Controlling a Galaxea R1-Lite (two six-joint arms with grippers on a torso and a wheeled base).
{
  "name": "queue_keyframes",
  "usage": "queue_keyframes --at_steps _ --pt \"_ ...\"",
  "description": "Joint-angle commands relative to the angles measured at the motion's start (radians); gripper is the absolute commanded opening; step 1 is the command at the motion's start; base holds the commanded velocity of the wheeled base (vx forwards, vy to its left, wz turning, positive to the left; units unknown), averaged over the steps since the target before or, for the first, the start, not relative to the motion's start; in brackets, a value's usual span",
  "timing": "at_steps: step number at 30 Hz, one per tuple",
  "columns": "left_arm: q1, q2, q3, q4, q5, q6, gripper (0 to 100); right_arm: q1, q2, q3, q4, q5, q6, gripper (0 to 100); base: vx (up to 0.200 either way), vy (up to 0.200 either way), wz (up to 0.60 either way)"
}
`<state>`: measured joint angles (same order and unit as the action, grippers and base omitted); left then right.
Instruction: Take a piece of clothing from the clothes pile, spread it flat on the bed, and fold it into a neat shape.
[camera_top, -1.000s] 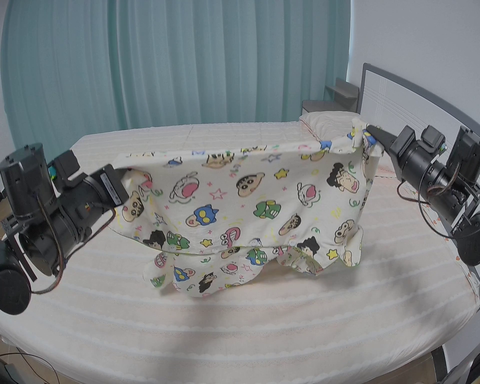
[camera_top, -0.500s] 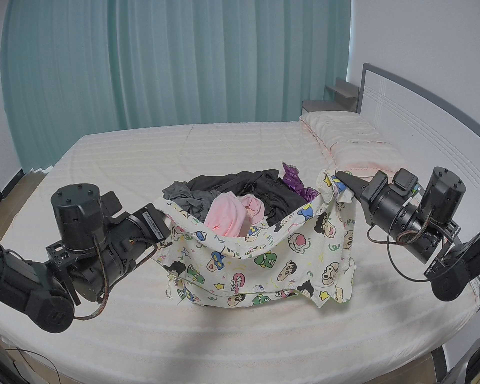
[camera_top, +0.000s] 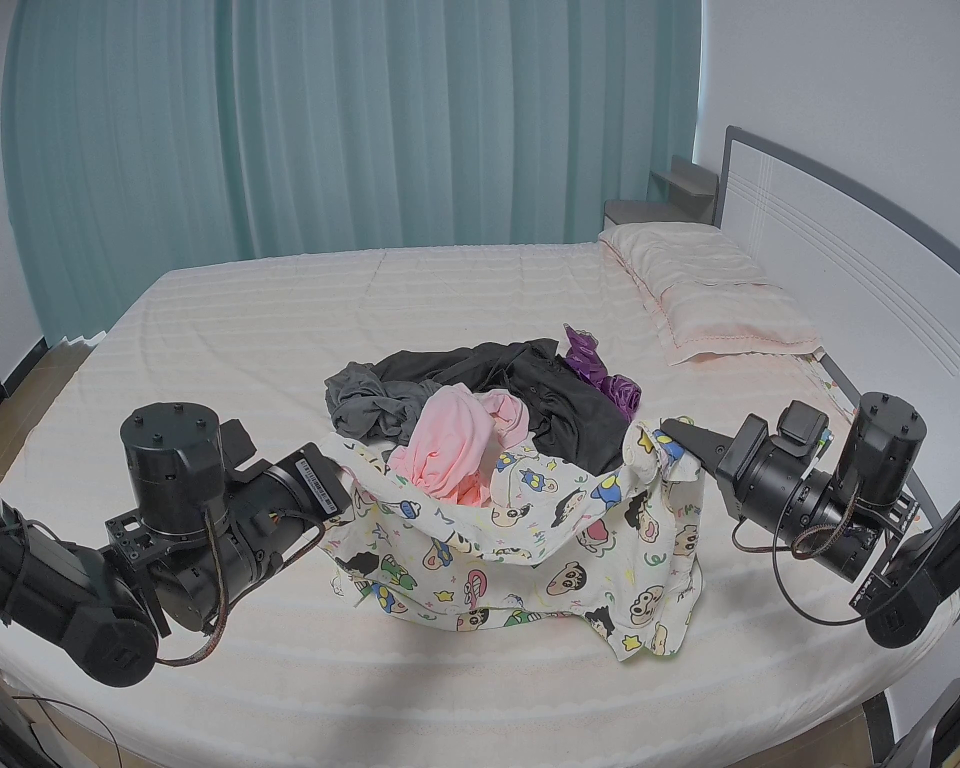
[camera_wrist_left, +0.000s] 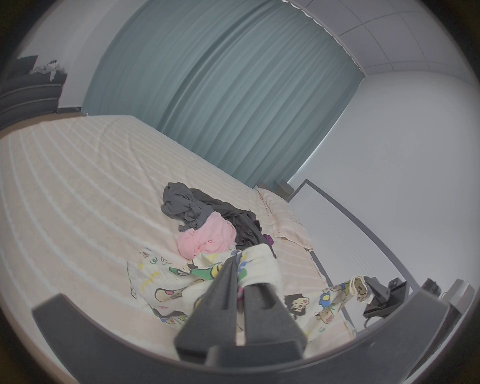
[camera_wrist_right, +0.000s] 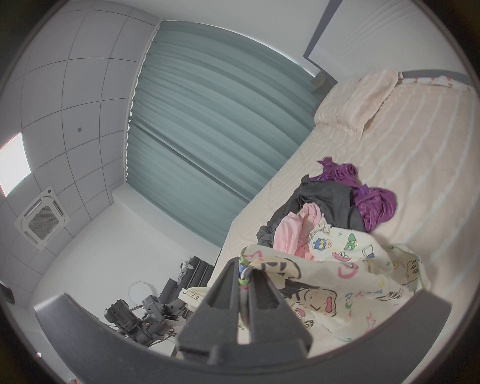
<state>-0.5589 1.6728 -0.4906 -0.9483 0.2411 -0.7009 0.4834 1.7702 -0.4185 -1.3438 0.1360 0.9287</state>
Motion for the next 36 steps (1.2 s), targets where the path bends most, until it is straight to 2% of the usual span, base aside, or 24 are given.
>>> queue_keyframes --at_steps 1,4,22,36 --pt "-0.068 -0.007 0.006 -0.001 -0.066 -0.06 0 0.058 0.066 0.026 -0.121 0.007 0.071 0 0.0 0.0 0.0" --pt "-0.105 -0.001 0.001 -0.001 -0.101 -0.081 0 0.11 0.112 0.058 -0.202 -0.003 0.07 0 0.0 0.0 0.0" --pt "-0.119 0.11 0.004 -0.046 -0.071 -0.081 0 0.13 0.129 0.09 -0.218 -0.022 0.055 0 0.0 0.0 0.0" --pt "-0.124 0.102 0.007 -0.047 -0.049 -0.081 0 0.144 0.126 0.09 -0.218 -0.055 0.021 0 -0.2 0.0 0.0"
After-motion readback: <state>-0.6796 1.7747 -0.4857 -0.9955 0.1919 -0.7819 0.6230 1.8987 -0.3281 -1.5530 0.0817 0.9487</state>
